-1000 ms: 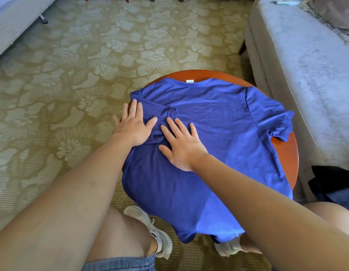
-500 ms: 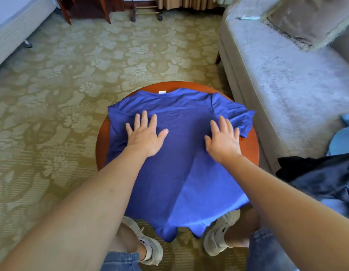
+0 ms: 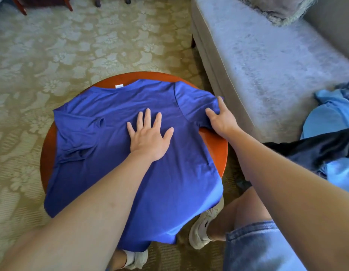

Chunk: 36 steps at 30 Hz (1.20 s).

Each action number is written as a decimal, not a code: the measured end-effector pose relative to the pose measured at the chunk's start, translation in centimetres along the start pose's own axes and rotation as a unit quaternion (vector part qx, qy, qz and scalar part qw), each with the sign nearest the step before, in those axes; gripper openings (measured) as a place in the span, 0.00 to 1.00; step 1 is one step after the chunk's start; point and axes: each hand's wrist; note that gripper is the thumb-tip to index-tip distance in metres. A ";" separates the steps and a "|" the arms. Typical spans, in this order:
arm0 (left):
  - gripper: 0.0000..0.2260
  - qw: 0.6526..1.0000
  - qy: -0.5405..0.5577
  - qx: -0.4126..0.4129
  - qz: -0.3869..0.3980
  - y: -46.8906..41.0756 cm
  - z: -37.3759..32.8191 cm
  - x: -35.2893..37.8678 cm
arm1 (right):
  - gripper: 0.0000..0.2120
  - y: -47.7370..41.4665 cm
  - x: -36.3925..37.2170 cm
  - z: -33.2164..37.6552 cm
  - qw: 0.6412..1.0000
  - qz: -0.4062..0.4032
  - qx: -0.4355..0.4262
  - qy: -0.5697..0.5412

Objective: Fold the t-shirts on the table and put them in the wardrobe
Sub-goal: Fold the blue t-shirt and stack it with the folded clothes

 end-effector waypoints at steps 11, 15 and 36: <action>0.31 1.000 0.008 0.000 -0.002 -0.3 -0.1 -0.1 | 0.29 0.2 0.0 2.3 0.983 -0.134 -0.113 0.046; 0.28 0.996 0.081 0.031 0.030 0.3 0.9 -1.4 | 0.34 1.9 1.4 5.6 0.955 -0.070 -0.183 0.221; 0.34 0.987 0.050 -0.156 -0.005 2.3 14.9 -1.2 | 0.34 3.1 10.1 5.2 0.906 0.061 -0.074 0.411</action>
Point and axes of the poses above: each hand's wrist, its own y-axis away from the middle knuckle, its own x-axis out of the palm, z = x × y, and after that the axes turned 8 degrees about z, right-handed
